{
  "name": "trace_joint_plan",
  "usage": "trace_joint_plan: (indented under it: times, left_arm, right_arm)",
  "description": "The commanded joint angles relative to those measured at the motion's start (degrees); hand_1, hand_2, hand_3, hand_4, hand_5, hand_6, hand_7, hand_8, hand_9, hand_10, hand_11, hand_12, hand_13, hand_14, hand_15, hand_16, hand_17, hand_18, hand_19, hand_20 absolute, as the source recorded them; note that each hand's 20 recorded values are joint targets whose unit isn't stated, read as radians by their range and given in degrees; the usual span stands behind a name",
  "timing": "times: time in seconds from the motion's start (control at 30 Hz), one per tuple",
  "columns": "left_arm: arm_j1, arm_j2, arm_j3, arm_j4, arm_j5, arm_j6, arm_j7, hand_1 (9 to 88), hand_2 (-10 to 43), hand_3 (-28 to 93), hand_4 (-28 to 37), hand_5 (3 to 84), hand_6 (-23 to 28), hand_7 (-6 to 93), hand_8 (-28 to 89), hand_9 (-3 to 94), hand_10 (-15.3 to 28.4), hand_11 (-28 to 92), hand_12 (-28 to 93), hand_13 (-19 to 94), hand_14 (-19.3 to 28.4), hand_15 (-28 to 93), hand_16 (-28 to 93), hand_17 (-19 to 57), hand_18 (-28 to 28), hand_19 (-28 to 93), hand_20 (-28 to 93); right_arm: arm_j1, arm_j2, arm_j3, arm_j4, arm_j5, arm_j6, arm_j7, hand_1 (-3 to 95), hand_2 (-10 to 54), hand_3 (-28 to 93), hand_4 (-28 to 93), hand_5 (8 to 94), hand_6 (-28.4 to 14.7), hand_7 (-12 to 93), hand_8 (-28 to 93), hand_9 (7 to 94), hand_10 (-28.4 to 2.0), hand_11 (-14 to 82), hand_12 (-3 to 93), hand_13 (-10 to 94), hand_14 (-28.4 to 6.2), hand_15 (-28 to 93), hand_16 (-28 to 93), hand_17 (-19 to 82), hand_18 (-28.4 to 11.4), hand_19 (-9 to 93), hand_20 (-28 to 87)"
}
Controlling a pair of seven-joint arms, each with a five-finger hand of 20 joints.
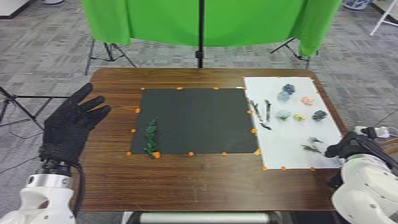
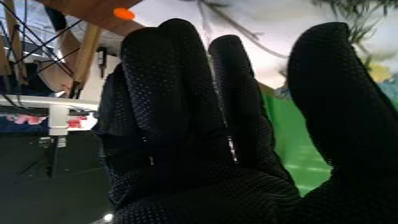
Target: Arrange flowers
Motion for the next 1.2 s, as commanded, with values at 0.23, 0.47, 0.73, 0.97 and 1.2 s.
trace_joint_plan:
  times: [0.23, 0.47, 0.73, 0.97, 1.2]
  left_arm:
    - [0.8, -0.78, -0.12, 0.03, -0.29, 0.20, -0.10, 25.2, 5.8, 78, -22.6, 35.4, 7.9, 13.3, -10, 34.7, 20.7, 26, 12, 27, 28.4, 55, -8, -6.8, 28.4, 64, -7]
    - [2.0, -0.66, -0.90, -0.63, -0.39, 0.77, 0.20, 25.2, 5.8, 78, -22.4, 35.4, 7.9, 13.3, -10, 34.7, 20.6, 26, 12, 27, 28.4, 55, -8, -6.8, 28.4, 64, -7]
    - [3.8, -0.05, -2.52, -1.90, -0.25, 1.39, 0.45, 25.3, 5.9, 78, -22.4, 35.4, 8.0, 13.3, -10, 34.7, 20.7, 26, 12, 27, 28.4, 55, -8, -6.7, 28.4, 64, -7]
    - [3.5, 0.52, -2.30, -2.23, -0.40, 1.83, 0.23, 25.5, 5.8, 79, -22.1, 35.3, 8.0, 13.4, -10, 34.7, 20.7, 26, 12, 27, 28.4, 55, -8, -6.7, 28.4, 64, -7]
    - [2.4, 0.55, -2.58, -2.29, 0.14, 1.49, -1.27, 25.5, 5.8, 79, -21.5, 35.3, 8.0, 13.3, -10, 34.7, 20.6, 26, 12, 27, 28.4, 55, -8, -6.7, 28.4, 64, -7]
  right_arm:
    - [4.7, 3.1, -9.9, 5.5, -8.7, 3.7, -0.3, 58.3, -9.5, 64, -28, 87.2, -1.1, 16, 4, 90.2, -9.3, 31.2, 27.0, 85, -7.6, 60, 16, 42, -24.1, 93, 24]
    - [5.9, 3.1, -9.0, 1.1, -12.8, 8.6, -1.0, 58.5, -9.5, 65, -28, 90.5, -0.9, 16, 7, 93.6, -9.1, 35.7, 21.6, 91, -6.2, 57, 19, 47, -23.6, 93, 31]
    - [21.4, -1.6, -21.7, -4.5, -14.3, 8.8, -7.7, 57.4, -9.5, 69, -28, 91.4, -1.9, 16, 8, 93.7, -9.8, 38.2, 20.1, 91, -6.3, 58, 19, 48, -24.2, 93, 34]
    - [37.0, -13.6, -40.3, 1.7, -15.7, 5.7, -12.2, 56.3, -9.5, 70, -28, 91.7, -2.0, 16, 8, 93.7, -10.2, 39.5, 19.4, 91, -6.7, 59, 20, 48, -24.7, 93, 36]
    - [42.2, -24.9, -49.4, 10.9, -16.0, 0.5, -15.8, 54.3, -9.5, 71, -28, 92.0, -2.0, 17, 9, 93.7, -9.8, 41.6, 19.2, 91, -6.9, 60, 20, 48, -25.3, 93, 38]
